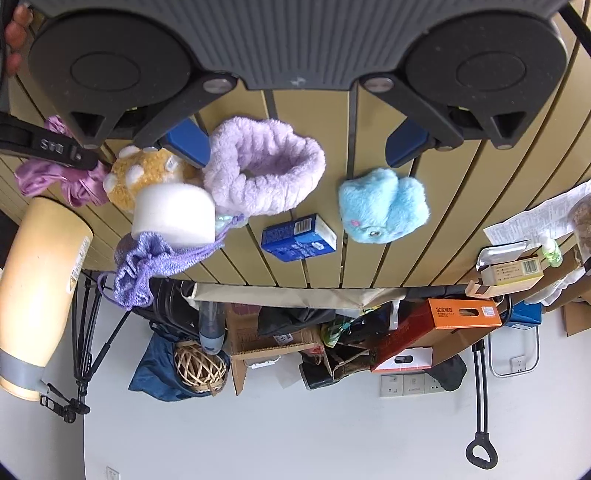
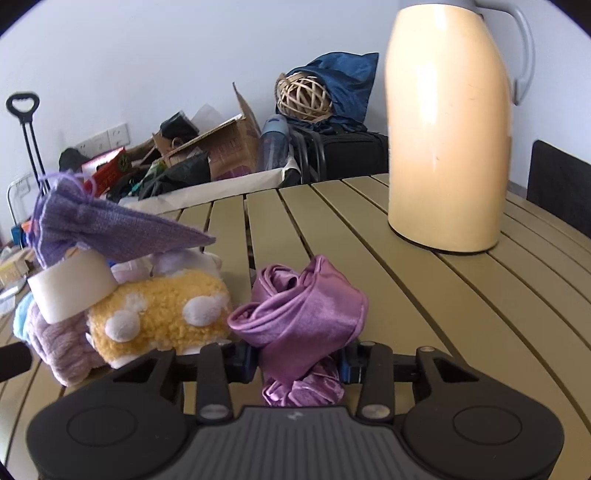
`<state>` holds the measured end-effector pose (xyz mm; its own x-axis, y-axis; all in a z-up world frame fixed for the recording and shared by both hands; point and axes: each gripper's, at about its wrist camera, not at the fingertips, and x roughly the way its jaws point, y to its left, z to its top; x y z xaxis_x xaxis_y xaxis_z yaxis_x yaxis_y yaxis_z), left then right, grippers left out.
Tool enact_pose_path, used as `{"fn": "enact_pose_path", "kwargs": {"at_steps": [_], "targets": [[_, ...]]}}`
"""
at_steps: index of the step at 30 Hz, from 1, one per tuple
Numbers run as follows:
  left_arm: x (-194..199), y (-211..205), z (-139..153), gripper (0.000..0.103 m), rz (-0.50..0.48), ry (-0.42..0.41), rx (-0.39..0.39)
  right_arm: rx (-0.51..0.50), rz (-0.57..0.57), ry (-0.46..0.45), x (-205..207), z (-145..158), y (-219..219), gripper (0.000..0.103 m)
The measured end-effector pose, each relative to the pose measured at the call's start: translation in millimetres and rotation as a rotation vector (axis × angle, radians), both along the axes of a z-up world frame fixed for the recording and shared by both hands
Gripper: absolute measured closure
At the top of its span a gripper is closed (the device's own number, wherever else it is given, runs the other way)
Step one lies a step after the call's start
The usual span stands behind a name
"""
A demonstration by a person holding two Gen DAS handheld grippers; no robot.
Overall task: Organize soft objects
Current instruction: 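Close the left tool on the lavender plush while the right tool grips the purple scrunchie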
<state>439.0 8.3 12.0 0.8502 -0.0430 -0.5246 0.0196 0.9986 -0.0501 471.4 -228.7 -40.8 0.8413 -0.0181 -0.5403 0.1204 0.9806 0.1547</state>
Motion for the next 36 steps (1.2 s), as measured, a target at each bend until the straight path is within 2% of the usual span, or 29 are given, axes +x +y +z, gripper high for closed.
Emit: {"fn": "enact_pose_path", "kwargs": {"at_steps": [4, 7, 10, 21, 22, 23, 24, 30, 33, 34, 36], "targets": [[7, -9, -1, 0.0, -0.044, -0.012, 0.034, 0.019, -0.019, -0.059, -14, 7, -10, 0.066], [14, -18, -4, 0.0, -0.039, -0.016, 0.088, 0.006, -0.033, -0.093, -24, 11, -15, 0.066], [23, -22, -8, 0.0, -0.036, -0.002, 0.095, -0.007, -0.044, -0.111, -28, 14, -21, 0.066], [51, -26, -20, 0.0, -0.038, 0.074, 0.027, 0.014, -0.08, -0.094, -31, 6, -47, 0.066], [53, -26, -21, 0.002, -0.041, 0.083, 0.026, 0.012, -0.08, -0.096, -31, 7, -47, 0.066], [54, -26, -23, 0.012, -0.04, 0.091, 0.024, 0.011, -0.08, -0.097, -32, 7, -48, 0.066], [55, -26, -24, 0.017, -0.035, 0.097, 0.021, 0.011, -0.079, -0.099, -33, 7, -48, 0.066], [48, -28, -22, 0.035, -0.027, 0.071, 0.021, 0.022, -0.074, -0.098, -35, 8, -48, 0.066], [42, -30, -21, 0.057, -0.038, 0.049, 0.028, 0.024, -0.069, -0.102, -36, 9, -47, 0.066], [40, -31, -19, 0.068, -0.044, 0.039, 0.024, 0.024, -0.066, -0.104, -37, 9, -47, 0.066], [35, -28, -17, 0.075, -0.035, 0.019, -0.002, 0.025, -0.062, -0.106, -38, 10, -46, 0.066]]}}
